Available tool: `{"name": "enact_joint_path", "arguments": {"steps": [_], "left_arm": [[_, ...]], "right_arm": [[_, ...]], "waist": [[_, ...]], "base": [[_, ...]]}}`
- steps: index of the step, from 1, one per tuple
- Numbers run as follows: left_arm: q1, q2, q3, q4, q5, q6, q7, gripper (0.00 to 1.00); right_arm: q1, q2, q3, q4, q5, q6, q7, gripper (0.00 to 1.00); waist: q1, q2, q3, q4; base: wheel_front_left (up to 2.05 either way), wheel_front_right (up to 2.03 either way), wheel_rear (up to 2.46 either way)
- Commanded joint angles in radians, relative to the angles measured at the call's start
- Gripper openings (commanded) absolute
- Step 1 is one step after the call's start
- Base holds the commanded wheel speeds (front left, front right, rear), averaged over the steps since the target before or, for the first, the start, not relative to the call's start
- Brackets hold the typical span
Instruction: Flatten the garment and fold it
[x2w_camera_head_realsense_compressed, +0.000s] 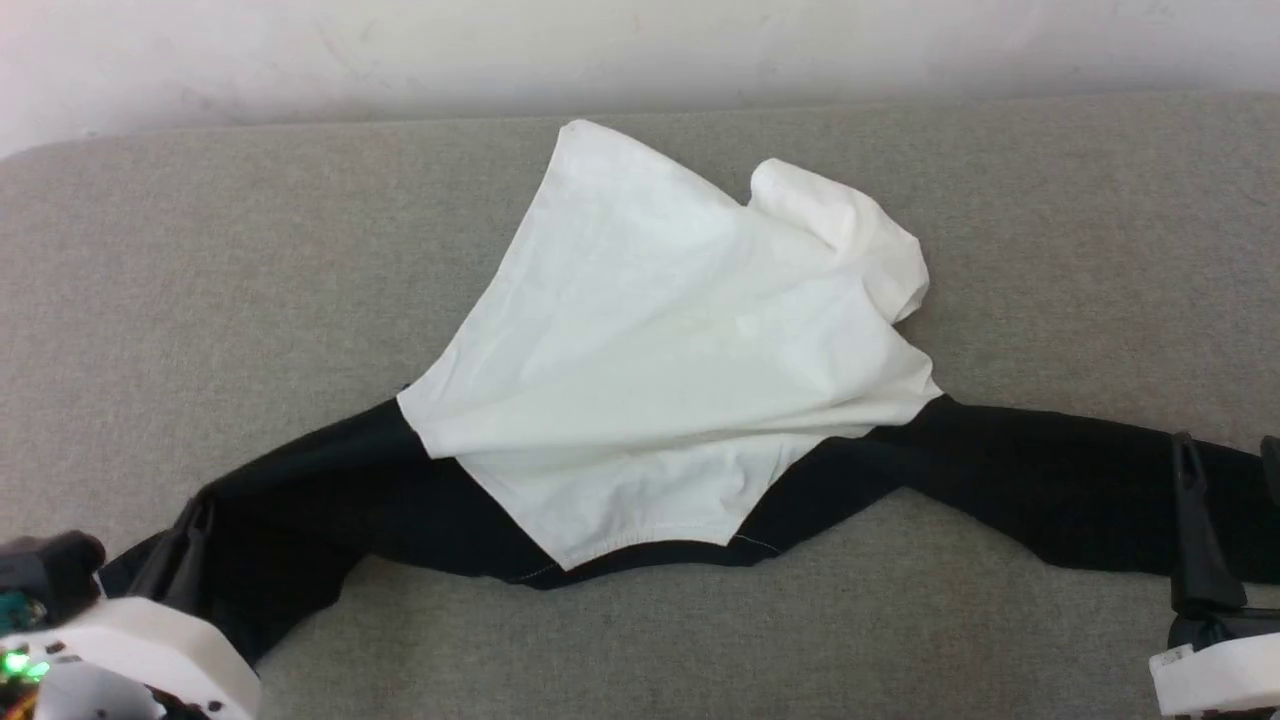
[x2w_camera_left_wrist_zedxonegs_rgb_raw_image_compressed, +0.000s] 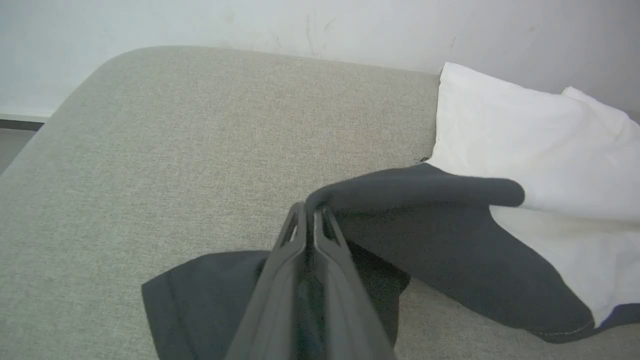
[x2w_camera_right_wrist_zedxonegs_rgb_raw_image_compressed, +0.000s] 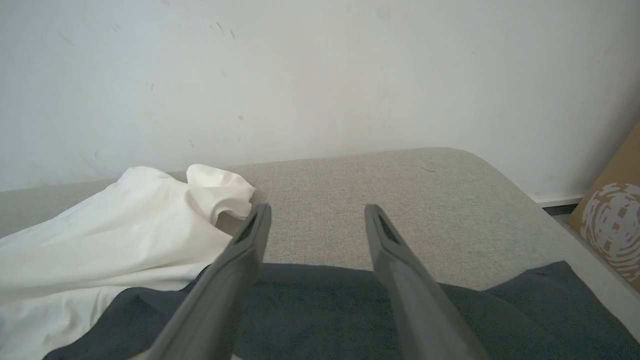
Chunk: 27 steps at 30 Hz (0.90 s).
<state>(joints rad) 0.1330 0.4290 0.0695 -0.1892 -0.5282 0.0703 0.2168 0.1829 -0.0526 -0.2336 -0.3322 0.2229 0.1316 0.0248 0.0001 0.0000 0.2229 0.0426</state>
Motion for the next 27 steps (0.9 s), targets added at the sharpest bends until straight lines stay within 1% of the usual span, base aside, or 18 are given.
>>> {"name": "enact_joint_path", "arguments": {"steps": [1,2,4,8,12,14,16,18,21,24,27], "left_arm": [[-0.007,-0.015,-0.003,0.017,0.002,-0.006,-0.022,0.54],[-0.014,-0.03,-0.011,0.033,0.002,-0.008,-0.042,1.0],[-0.037,-0.071,-0.017,0.048,-0.012,-0.007,-0.09,1.0],[-0.072,-0.123,-0.028,0.039,-0.008,-0.006,-0.184,1.0],[-0.089,-0.156,-0.014,-0.03,0.013,-0.003,-0.31,1.0],[-0.09,-0.17,-0.011,-0.075,0.037,-0.008,-0.392,1.0],[-0.08,-0.188,-0.003,-0.114,0.074,0.0,-0.446,1.0],[-0.061,-0.206,-0.003,-0.155,0.126,0.004,-0.469,1.0],[-0.022,-0.258,-0.013,-0.202,0.192,0.012,-0.477,1.0],[0.016,-0.297,-0.028,-0.214,0.24,-0.004,-0.478,1.0],[0.037,-0.321,-0.048,-0.215,0.27,-0.017,-0.478,1.0]], "right_arm": [[-0.019,0.002,0.001,0.002,0.001,-0.001,-0.002,1.0],[-0.02,0.002,0.001,0.002,-0.002,-0.001,0.0,1.0],[-0.022,0.002,-0.001,0.001,-0.005,-0.001,0.004,1.0],[-0.021,0.002,-0.005,-0.001,-0.009,-0.001,0.014,1.0],[-0.02,0.002,-0.001,-0.001,-0.008,-0.001,0.018,1.0],[-0.019,0.002,0.002,0.001,-0.006,-0.001,0.017,1.0],[-0.017,0.002,0.003,0.003,-0.005,-0.001,0.016,1.0],[-0.013,0.002,0.004,0.005,-0.004,-0.001,0.014,1.0],[-0.007,0.002,0.003,0.009,-0.001,-0.001,0.011,1.0],[-0.003,0.002,0.004,0.01,-0.001,-0.001,0.011,1.0],[-0.005,0.002,0.01,0.005,-0.021,-0.001,0.034,1.0]], "waist": [[-0.0001,0.0,0.003,0.004],[-0.0001,0.0,0.003,0.006],[-0.0001,0.0,0.003,0.011],[-0.0001,0.0,-0.007,0.023],[-0.0001,0.0,-0.018,0.031],[-0.0001,0.0,-0.021,0.033],[-0.0001,0.0,-0.025,0.035],[-0.0001,0.0,-0.029,0.035],[-0.0001,0.0,-0.035,0.038],[-0.0001,0.0,-0.038,0.044],[-0.0001,0.0,-0.038,0.054]], "base": [[0.0,0.0,0.0],[0.0,0.0,0.0],[0.0,0.0,0.0],[0.0,0.0,0.0],[0.0,0.0,0.0],[0.0,0.0,0.0],[0.0,0.0,0.0],[0.0,0.0,0.0],[0.0,0.0,0.0],[0.0,0.0,0.0],[0.0,0.0,0.0]]}}
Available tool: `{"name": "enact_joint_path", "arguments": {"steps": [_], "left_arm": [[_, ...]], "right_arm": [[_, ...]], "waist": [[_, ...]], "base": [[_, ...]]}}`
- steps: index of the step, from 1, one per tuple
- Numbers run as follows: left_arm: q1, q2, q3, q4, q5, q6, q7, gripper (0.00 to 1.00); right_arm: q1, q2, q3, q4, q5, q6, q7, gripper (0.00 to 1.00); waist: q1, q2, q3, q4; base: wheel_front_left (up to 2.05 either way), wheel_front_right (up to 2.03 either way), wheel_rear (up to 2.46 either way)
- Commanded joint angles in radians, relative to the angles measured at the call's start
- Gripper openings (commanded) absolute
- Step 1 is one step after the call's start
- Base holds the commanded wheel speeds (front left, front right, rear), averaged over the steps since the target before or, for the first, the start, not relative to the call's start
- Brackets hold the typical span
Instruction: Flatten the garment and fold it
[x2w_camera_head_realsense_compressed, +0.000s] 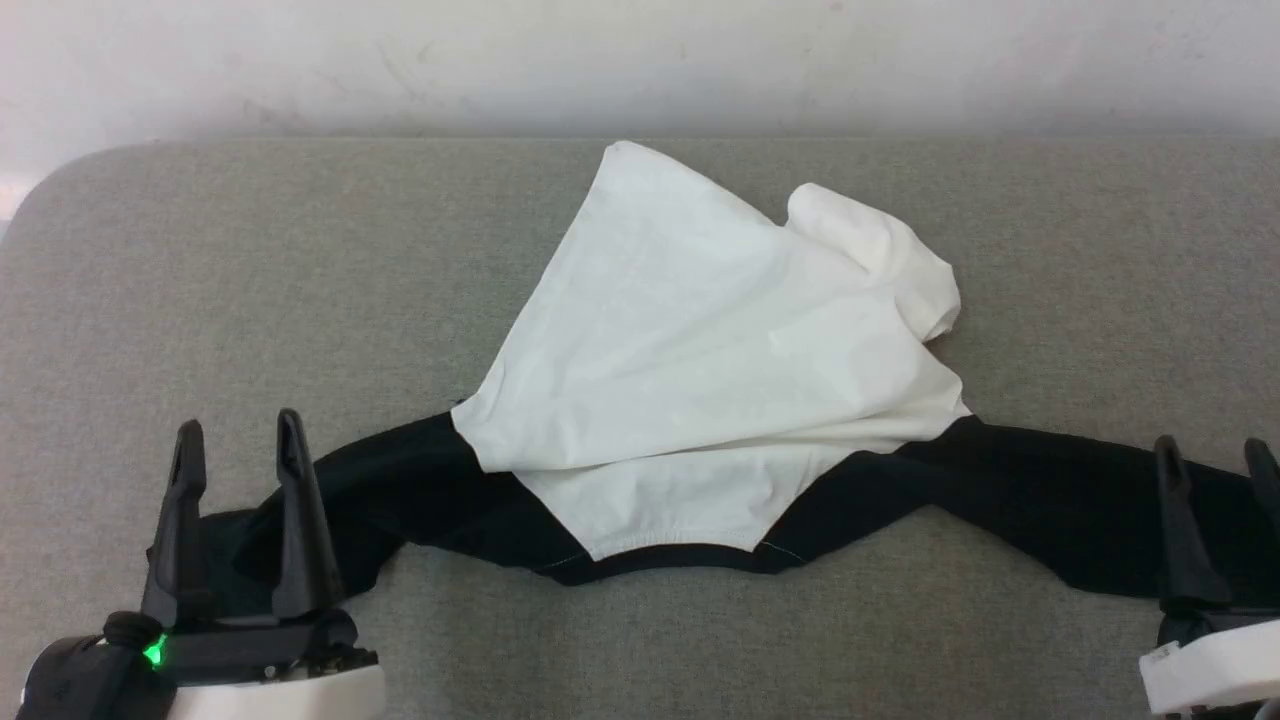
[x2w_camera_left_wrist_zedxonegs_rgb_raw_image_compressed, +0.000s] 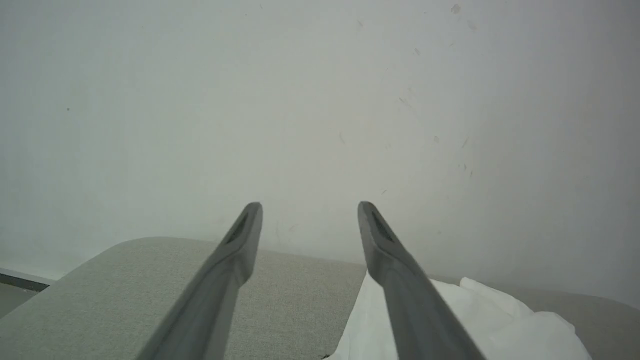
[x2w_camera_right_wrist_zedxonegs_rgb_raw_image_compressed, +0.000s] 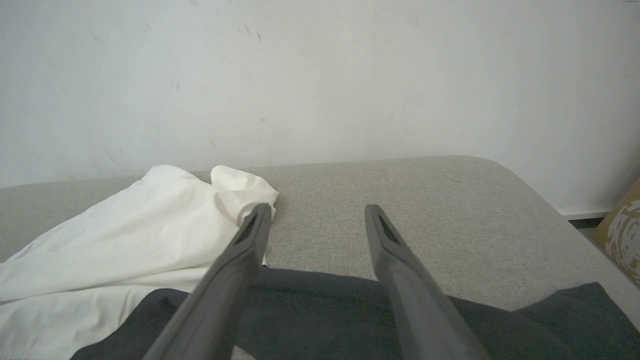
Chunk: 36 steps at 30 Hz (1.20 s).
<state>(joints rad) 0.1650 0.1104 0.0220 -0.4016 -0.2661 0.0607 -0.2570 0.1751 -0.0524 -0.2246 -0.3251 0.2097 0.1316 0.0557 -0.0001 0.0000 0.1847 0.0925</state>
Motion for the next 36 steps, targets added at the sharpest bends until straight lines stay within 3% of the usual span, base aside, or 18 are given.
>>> {"name": "enact_joint_path", "arguments": {"steps": [1,8,16,24,28,29,30,31,32,36], "left_arm": [[0.007,-0.008,-0.003,-0.002,0.013,-0.012,-0.004,1.0],[-0.003,-0.027,0.002,0.015,0.026,-0.046,-0.005,1.0],[-0.024,-0.042,-0.015,0.04,0.027,-0.079,-0.005,1.0],[-0.046,-0.05,-0.029,0.052,0.031,-0.098,-0.005,1.0],[-0.058,-0.053,-0.041,0.06,0.028,-0.105,-0.005,1.0],[-0.06,-0.053,-0.044,0.063,0.027,-0.107,-0.005,1.0],[-0.063,-0.054,-0.046,0.065,0.026,-0.107,-0.005,1.0],[-0.063,-0.054,-0.046,0.065,0.026,-0.107,-0.005,1.0],[-0.067,-0.055,-0.049,0.069,0.024,-0.109,-0.005,1.0],[-0.073,-0.056,-0.052,0.075,0.023,-0.111,-0.005,1.0]], "right_arm": [[0.001,0.002,0.004,-0.005,-0.021,-0.001,0.02,1.0],[-0.07,-0.004,0.043,0.005,-0.141,-0.001,0.235,1.0],[-0.185,-0.153,0.069,0.12,-0.14,-0.001,0.491,1.0],[-0.225,-0.273,0.079,0.266,-0.087,-0.001,0.619,1.0],[-0.221,-0.297,0.091,0.339,-0.051,-0.001,0.681,1.0],[-0.223,-0.291,0.089,0.35,-0.039,-0.001,0.691,0.79],[-0.226,-0.286,0.086,0.359,-0.034,-0.001,0.693,0.48],[-0.226,-0.286,0.086,0.359,-0.034,-0.001,0.693,0.48],[-0.232,-0.285,0.088,0.371,-0.035,-0.001,0.683,0.0],[-0.252,-0.284,0.081,0.374,-0.041,-0.001,0.631,0.0]], "waist": [[0.0001,0.0,0.001,0.006],[0.0001,0.0,0.025,0.014],[0.0001,0.0,0.07,0.031],[0.0001,0.0,0.122,0.056],[0.0001,0.0,0.143,0.063],[0.0001,0.0,0.146,0.063],[0.0001,0.0,0.148,0.063],[0.0001,0.0,0.148,0.063],[0.0001,0.0,0.152,0.062],[0.0001,0.0,0.151,0.058]], "base": [[0.0,0.0,0.0],[0.0,0.0,0.0],[0.0,0.0,0.0],[0.0,0.0,0.0],[0.0,0.0,0.0],[0.0,0.0,0.0],[0.0,0.0,0.0],[0.0,0.0,0.0],[0.0,0.0,0.0],[0.0,0.0,0.0]]}}
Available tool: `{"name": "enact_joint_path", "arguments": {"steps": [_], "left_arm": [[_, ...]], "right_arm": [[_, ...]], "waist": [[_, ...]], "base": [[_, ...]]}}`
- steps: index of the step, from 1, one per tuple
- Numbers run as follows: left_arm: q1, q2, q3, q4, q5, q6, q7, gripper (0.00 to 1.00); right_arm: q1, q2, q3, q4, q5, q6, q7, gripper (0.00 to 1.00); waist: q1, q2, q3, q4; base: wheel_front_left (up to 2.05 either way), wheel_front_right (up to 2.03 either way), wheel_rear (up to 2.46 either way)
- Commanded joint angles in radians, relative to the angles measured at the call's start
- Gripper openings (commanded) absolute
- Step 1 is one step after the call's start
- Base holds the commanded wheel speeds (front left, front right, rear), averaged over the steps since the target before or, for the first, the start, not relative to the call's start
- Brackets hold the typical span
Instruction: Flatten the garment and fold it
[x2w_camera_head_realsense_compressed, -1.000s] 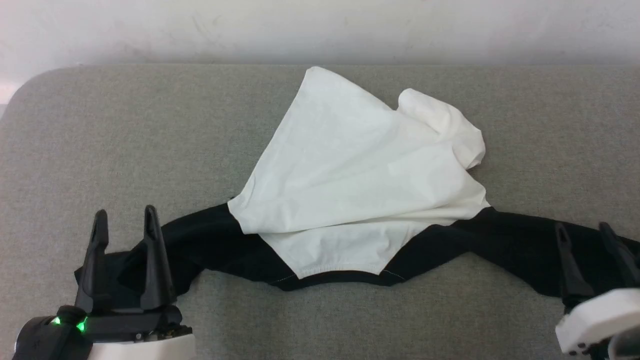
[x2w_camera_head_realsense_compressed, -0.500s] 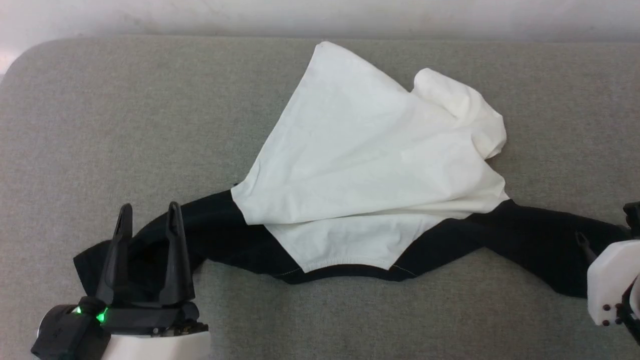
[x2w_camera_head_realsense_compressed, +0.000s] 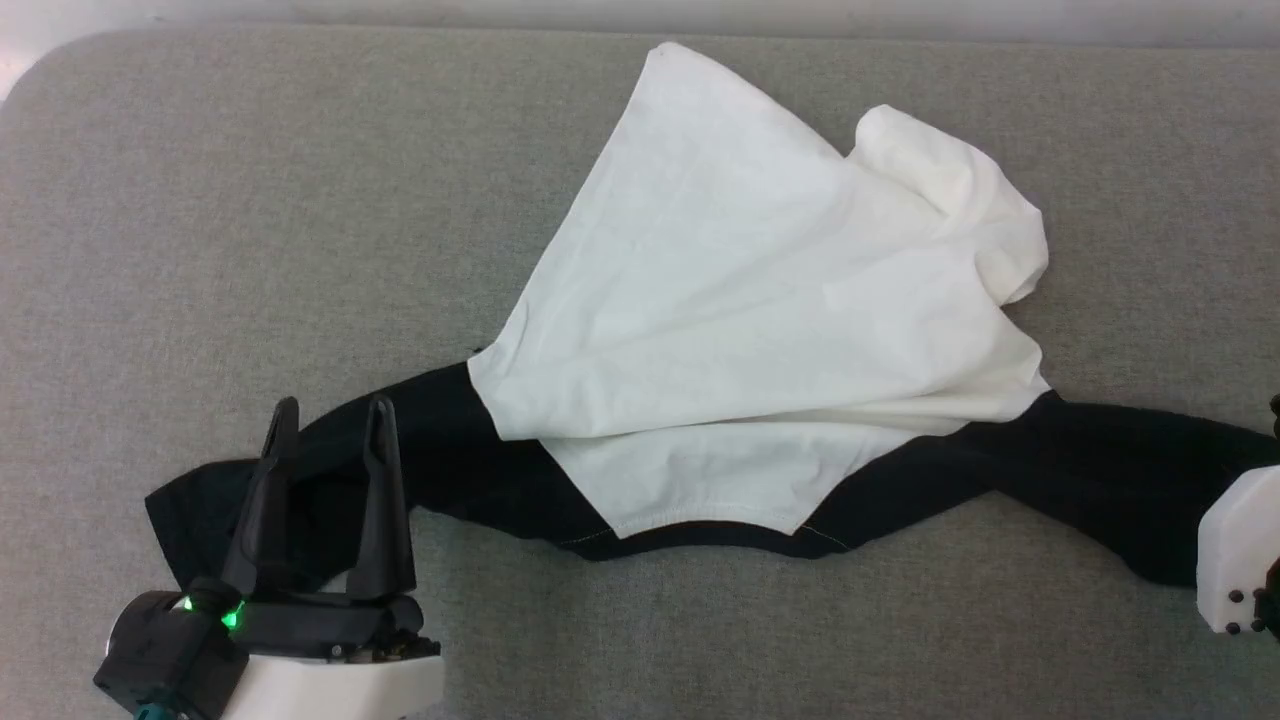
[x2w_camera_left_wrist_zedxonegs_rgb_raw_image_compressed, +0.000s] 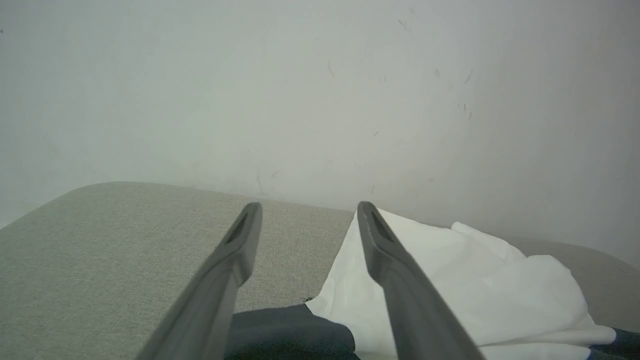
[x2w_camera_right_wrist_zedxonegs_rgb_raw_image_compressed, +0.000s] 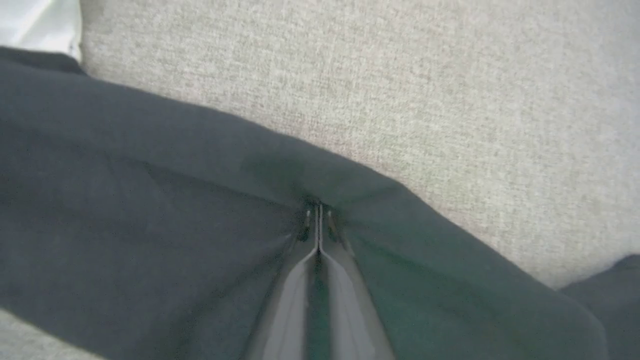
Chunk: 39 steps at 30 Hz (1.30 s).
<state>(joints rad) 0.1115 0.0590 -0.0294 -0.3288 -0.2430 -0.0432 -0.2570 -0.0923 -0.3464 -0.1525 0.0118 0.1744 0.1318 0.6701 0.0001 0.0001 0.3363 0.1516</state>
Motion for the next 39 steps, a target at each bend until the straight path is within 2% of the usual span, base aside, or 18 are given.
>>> {"name": "enact_joint_path", "arguments": {"steps": [1,5,6,11,15,18,20,21,22,23,27,31,35,39], "left_arm": [[-0.02,-0.005,-0.001,0.003,0.0,-0.007,-0.005,1.0],[-0.019,-0.005,0.001,0.005,-0.001,-0.007,-0.005,1.0],[-0.02,-0.006,-0.002,0.005,-0.001,-0.008,-0.005,1.0],[-0.026,-0.007,-0.02,0.014,-0.007,-0.013,-0.005,1.0],[-0.027,-0.007,-0.028,0.021,-0.009,-0.014,-0.005,1.0],[-0.03,-0.007,-0.033,0.025,-0.011,-0.014,-0.005,1.0],[-0.033,-0.007,-0.034,0.027,-0.011,-0.013,-0.005,1.0],[-0.034,-0.007,-0.036,0.029,-0.011,-0.013,-0.005,1.0],[-0.035,-0.008,-0.037,0.032,-0.01,-0.012,-0.005,1.0],[-0.036,-0.008,-0.039,0.035,-0.01,-0.012,-0.005,1.0],[-0.034,-0.008,-0.042,0.041,-0.006,-0.011,-0.005,1.0],[-0.025,-0.007,-0.043,0.045,0.0,-0.008,-0.005,1.0],[-0.005,-0.002,-0.043,0.05,0.004,-0.005,-0.004,1.0],[0.022,0.003,-0.043,0.049,0.006,0.002,0.002,1.0]], "right_arm": [[0.005,0.01,0.004,0.033,-0.008,-0.001,-0.005,0.0],[-0.051,-0.008,-0.014,-0.006,-0.023,-0.001,-0.067,0.0],[-0.075,-0.039,-0.026,-0.021,-0.039,-0.001,-0.082,0.0],[-0.104,-0.111,-0.087,-0.018,-0.08,-0.001,-0.088,0.0],[-0.101,-0.132,-0.113,0.006,-0.092,-0.001,-0.096,0.0],[-0.097,-0.124,-0.121,0.03,-0.096,-0.001,-0.115,0.0],[-0.099,-0.109,-0.114,0.044,-0.099,-0.001,-0.13,0.27],[-0.101,-0.103,-0.107,0.049,-0.102,-0.001,-0.138,0.46],[-0.104,-0.096,-0.102,0.054,-0.105,-0.001,-0.146,0.92],[-0.107,-0.091,-0.097,0.058,-0.107,-0.001,-0.154,1.0],[-0.114,-0.085,-0.076,0.053,-0.105,-0.001,-0.19,1.0],[-0.107,-0.049,-0.091,-0.01,-0.095,-0.001,-0.247,1.0],[-0.06,0.02,-0.118,-0.117,-0.095,-0.001,-0.316,1.0],[0.024,0.131,-0.155,-0.243,-0.115,-0.001,-0.391,1.0]], "waist": [[-0.0001,-0.0001,-0.003,-0.003],[-0.0001,-0.0001,-0.01,-0.01],[-0.0001,-0.0001,-0.009,-0.01],[-0.0001,-0.0001,0.0,0.004],[-0.0001,-0.0001,0.007,0.015],[-0.0001,-0.0001,0.012,0.024],[-0.0001,-0.0001,0.014,0.025],[-0.0001,-0.0001,0.014,0.025],[-0.0001,-0.0001,0.013,0.025],[-0.0001,-0.0001,0.01,0.023],[-0.0001,-0.0001,-0.014,0.012],[-0.0001,-0.0001,-0.054,-0.003],[-0.0001,-0.0001,-0.099,-0.018],[-0.0001,-0.0001,-0.14,-0.029]], "base": [[0.0,0.0,0.0],[0.0,0.0,0.0],[0.0,0.0,0.0],[0.0,0.0,0.0],[0.0,0.0,0.0],[0.0,0.0,0.0],[0.0,0.0,0.0],[0.0,0.0,0.0],[0.0,0.0,0.0],[0.0,0.0,0.0],[0.0,0.0,0.0],[0.0,0.0,0.0],[0.0,0.0,0.0],[0.0,0.0,0.0]]}}
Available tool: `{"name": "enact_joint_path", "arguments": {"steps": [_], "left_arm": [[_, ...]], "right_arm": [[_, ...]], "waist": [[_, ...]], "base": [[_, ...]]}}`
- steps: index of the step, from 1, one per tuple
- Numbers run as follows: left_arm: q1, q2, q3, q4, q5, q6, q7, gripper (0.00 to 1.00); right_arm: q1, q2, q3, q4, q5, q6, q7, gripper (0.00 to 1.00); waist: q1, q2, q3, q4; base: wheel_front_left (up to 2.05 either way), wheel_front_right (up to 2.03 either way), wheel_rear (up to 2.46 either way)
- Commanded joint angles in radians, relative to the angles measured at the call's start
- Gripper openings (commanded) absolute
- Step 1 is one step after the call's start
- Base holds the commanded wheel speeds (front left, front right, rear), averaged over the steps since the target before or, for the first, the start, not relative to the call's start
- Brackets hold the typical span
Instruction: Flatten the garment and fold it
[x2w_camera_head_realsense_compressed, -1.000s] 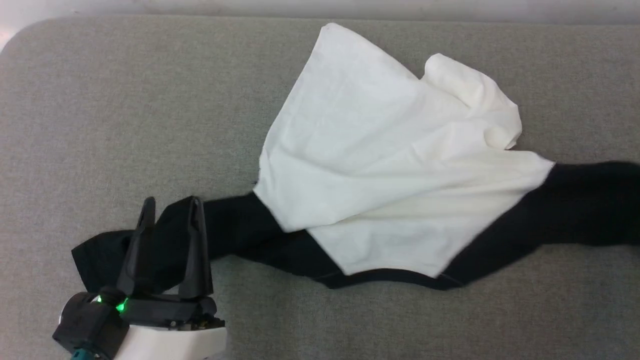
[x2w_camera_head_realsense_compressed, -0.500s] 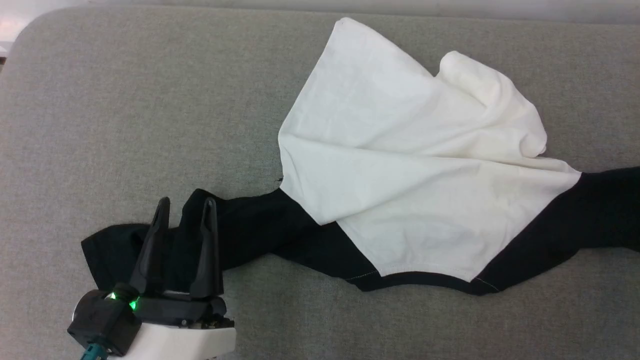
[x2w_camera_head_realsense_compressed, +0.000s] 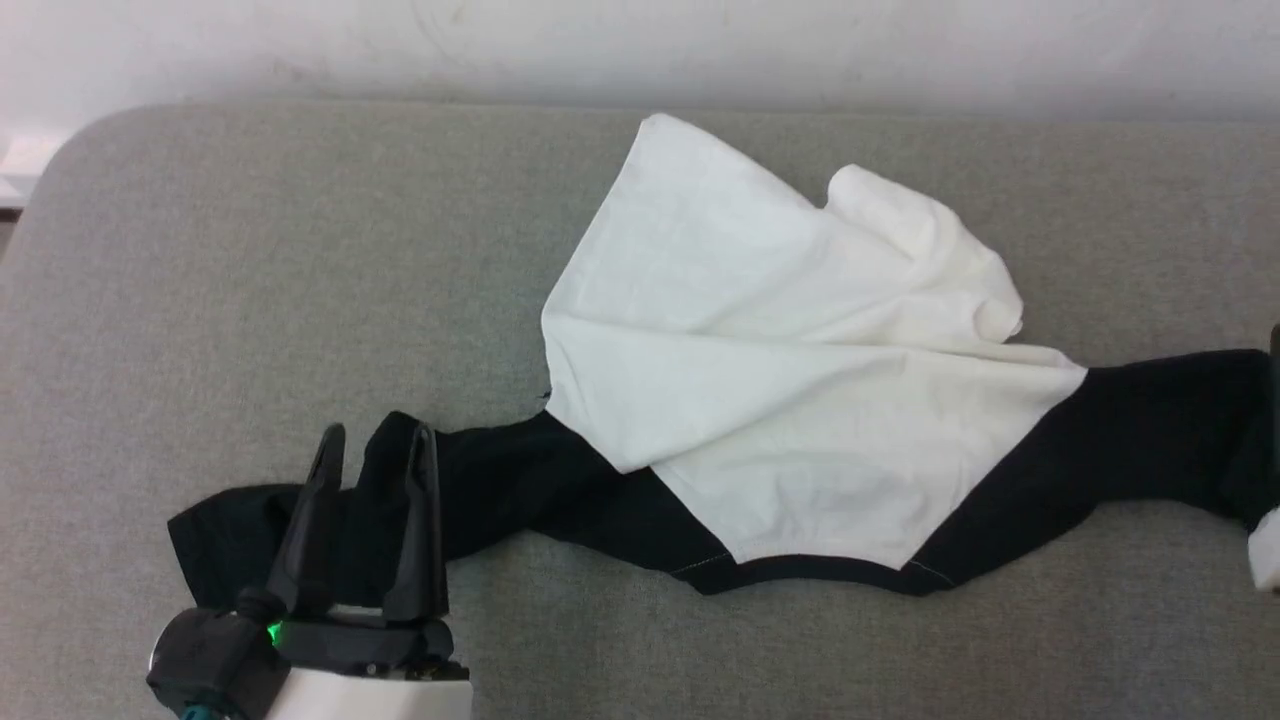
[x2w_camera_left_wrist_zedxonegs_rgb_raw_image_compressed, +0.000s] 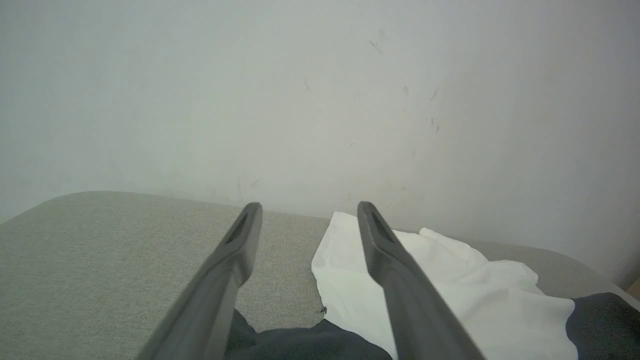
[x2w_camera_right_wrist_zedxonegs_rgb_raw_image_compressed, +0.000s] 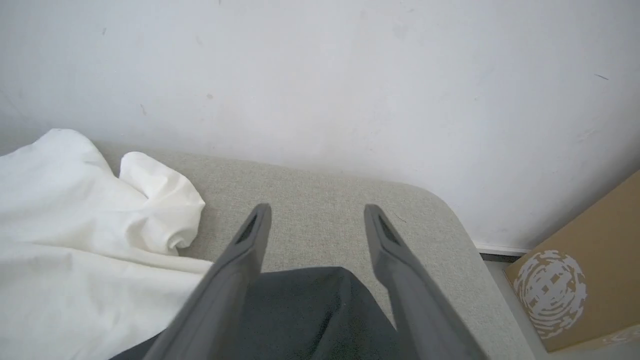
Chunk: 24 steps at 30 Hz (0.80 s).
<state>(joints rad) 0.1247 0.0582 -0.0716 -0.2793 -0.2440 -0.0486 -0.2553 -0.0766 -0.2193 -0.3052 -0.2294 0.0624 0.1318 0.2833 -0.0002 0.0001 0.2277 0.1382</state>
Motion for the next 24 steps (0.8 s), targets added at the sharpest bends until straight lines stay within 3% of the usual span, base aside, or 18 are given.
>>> {"name": "enact_joint_path", "arguments": {"steps": [1,4,8,16,24], "left_arm": [[0.017,0.005,-0.001,-0.002,0.007,0.008,0.001,1.0],[0.047,0.014,-0.002,-0.005,0.012,0.011,0.005,1.0],[0.097,0.02,-0.007,-0.003,0.017,0.016,0.013,1.0],[0.176,0.041,-0.048,0.013,0.028,0.007,0.067,1.0],[0.061,0.17,-0.157,-0.022,0.106,-0.057,0.264,1.0]], "right_arm": [[0.033,0.036,-0.012,-0.033,-0.013,-0.001,-0.026,1.0],[0.12,0.118,-0.016,-0.106,-0.031,-0.001,-0.084,1.0],[0.237,0.163,0.005,-0.148,-0.026,-0.001,-0.145,1.0],[0.337,0.169,0.015,-0.119,0.098,-0.001,-0.218,1.0],[0.31,0.169,0.023,-0.119,0.098,-0.001,-0.227,1.0]], "waist": [[0.0002,-0.0001,-0.04,-0.018],[0.0002,-0.0001,-0.064,-0.021],[0.0002,-0.0001,-0.09,-0.026],[0.0002,-0.0001,-0.119,-0.038],[0.0002,-0.0001,-0.084,-0.042]], "base": [[0.0,0.0,0.0],[0.0,0.0,0.0],[0.0,0.0,0.0],[0.0,0.0,0.0],[0.0,0.0,0.0]]}}
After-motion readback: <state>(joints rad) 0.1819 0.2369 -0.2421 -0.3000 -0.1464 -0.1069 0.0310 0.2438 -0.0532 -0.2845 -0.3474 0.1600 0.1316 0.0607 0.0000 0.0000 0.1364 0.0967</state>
